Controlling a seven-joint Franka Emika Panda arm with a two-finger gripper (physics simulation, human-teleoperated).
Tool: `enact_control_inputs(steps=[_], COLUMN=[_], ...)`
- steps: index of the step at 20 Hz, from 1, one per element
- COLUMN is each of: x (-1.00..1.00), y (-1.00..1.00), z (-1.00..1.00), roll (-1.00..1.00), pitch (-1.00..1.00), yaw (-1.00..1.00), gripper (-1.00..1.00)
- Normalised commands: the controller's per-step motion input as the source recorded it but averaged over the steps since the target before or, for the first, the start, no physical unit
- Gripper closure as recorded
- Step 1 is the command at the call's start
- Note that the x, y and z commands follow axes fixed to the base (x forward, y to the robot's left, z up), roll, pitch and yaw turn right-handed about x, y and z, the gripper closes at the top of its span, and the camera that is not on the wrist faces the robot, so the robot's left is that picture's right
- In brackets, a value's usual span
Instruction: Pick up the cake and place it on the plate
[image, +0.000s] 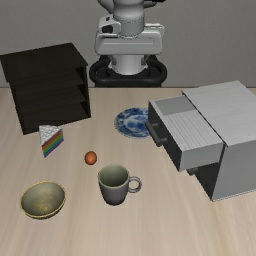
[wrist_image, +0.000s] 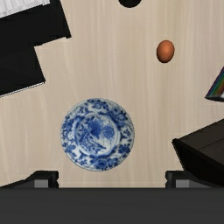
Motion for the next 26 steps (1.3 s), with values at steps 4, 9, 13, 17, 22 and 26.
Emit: enact_control_inputs(steps=[4, 9, 13, 17, 22, 26], x=[1.00, 1.00, 1.00, 0.00, 0.00, 0.00], y=[0.00, 0.00, 0.00, -1.00, -1.00, -1.00], z=[0.00, 0.00, 0.00, 0.00, 0.00, 0.00], roll=[0.00, 0.00, 0.00, 0.00, 0.00, 0.00], pitch=[0.00, 0.00, 0.00, 0.00, 0.00, 0.00], yaw=[0.00, 0.00, 0.00, 0.00, 0.00, 0.00], gripper=[-1.00, -1.00, -1.00, -1.00, -1.00, -1.00])
